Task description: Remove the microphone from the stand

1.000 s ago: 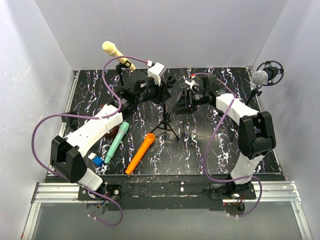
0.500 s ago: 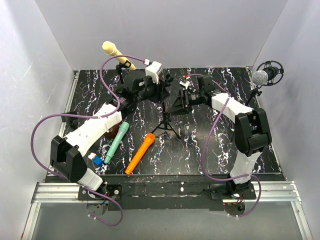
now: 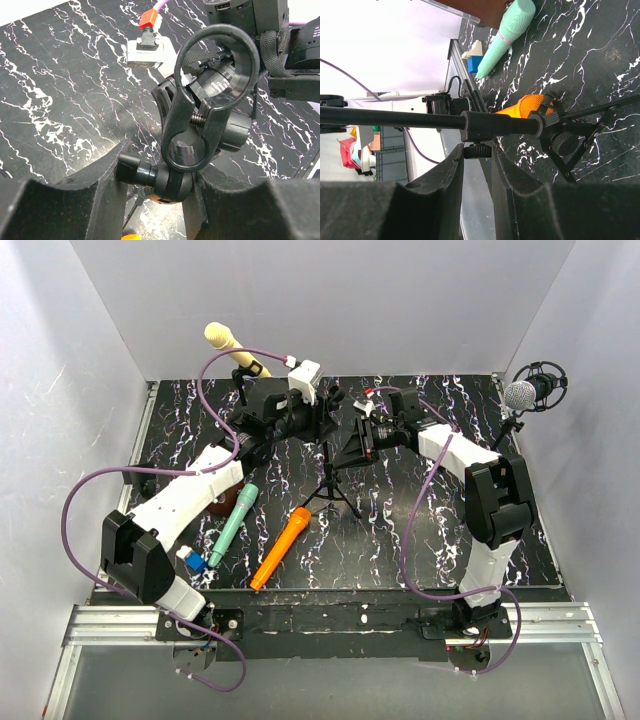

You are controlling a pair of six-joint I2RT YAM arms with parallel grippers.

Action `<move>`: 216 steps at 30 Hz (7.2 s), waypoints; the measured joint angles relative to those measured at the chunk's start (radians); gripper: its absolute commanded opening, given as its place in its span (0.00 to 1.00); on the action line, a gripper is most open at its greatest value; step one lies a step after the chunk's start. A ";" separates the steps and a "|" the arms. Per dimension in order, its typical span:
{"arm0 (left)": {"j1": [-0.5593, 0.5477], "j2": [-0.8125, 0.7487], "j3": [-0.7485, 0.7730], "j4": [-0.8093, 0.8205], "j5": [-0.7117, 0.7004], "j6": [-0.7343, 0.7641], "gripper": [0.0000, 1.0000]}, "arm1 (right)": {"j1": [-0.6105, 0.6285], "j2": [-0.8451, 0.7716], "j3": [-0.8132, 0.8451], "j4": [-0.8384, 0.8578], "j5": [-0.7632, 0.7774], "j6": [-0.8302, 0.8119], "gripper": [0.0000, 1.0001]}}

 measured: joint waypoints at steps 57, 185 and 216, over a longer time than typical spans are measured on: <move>0.021 -0.002 -0.019 0.034 -0.007 -0.051 0.00 | 0.093 -0.332 -0.150 -0.069 0.325 -0.509 0.68; 0.029 0.023 0.010 0.006 0.077 0.011 0.00 | 0.028 -0.210 -0.287 -0.059 0.478 -0.592 0.70; -0.019 -0.247 -0.015 -0.180 0.203 0.388 0.96 | -0.036 -0.698 -0.192 -0.372 0.450 -0.768 0.74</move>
